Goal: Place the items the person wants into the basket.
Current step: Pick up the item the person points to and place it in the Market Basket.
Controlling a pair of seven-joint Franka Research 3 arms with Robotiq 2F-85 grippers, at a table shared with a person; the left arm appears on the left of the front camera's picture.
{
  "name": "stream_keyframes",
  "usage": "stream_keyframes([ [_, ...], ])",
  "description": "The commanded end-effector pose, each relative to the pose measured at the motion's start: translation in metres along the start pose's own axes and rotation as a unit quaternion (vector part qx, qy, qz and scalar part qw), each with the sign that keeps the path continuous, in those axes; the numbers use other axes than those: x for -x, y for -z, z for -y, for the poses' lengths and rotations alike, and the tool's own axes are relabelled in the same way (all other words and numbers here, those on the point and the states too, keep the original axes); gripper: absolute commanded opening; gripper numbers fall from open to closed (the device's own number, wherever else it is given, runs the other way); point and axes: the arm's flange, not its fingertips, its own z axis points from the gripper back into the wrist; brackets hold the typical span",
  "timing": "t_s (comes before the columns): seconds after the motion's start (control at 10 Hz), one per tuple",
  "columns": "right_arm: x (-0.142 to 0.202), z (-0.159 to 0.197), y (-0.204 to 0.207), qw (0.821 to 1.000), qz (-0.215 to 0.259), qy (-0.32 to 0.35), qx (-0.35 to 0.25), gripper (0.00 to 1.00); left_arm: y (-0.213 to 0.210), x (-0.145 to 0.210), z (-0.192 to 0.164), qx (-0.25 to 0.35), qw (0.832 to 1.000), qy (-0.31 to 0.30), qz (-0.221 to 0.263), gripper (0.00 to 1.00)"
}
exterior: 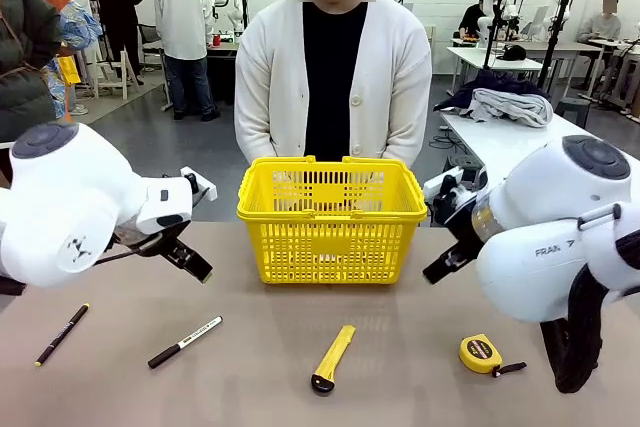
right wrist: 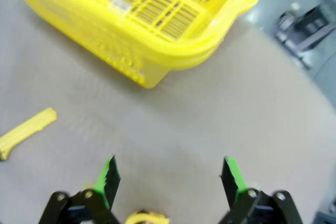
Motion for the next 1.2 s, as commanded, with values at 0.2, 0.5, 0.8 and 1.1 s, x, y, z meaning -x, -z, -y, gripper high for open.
stream_keyframes([
  [0.2, 0.006, 0.008, -0.152, 0.997, -0.011, 0.031, 0.063, 1.00, -0.128, -0.043, -0.034, 0.002, 0.999, 0.035, -0.027, 1.00],
  [0.5, -0.018, 0.017, -0.226, 0.996, -0.022, 0.038, 0.074, 1.00, -0.187, -0.081, -0.042, -0.027, 0.999, 0.035, -0.022, 1.00],
  [0.8, -0.011, 0.015, -0.243, 0.997, -0.012, 0.035, 0.070, 1.00, -0.213, -0.077, -0.036, -0.063, 0.997, 0.032, -0.012, 1.00],
  [1.1, -0.011, 0.015, -0.243, 0.997, -0.012, 0.035, 0.070, 1.00, -0.213, -0.087, -0.041, -0.024, 0.999, 0.034, -0.008, 1.00],
])
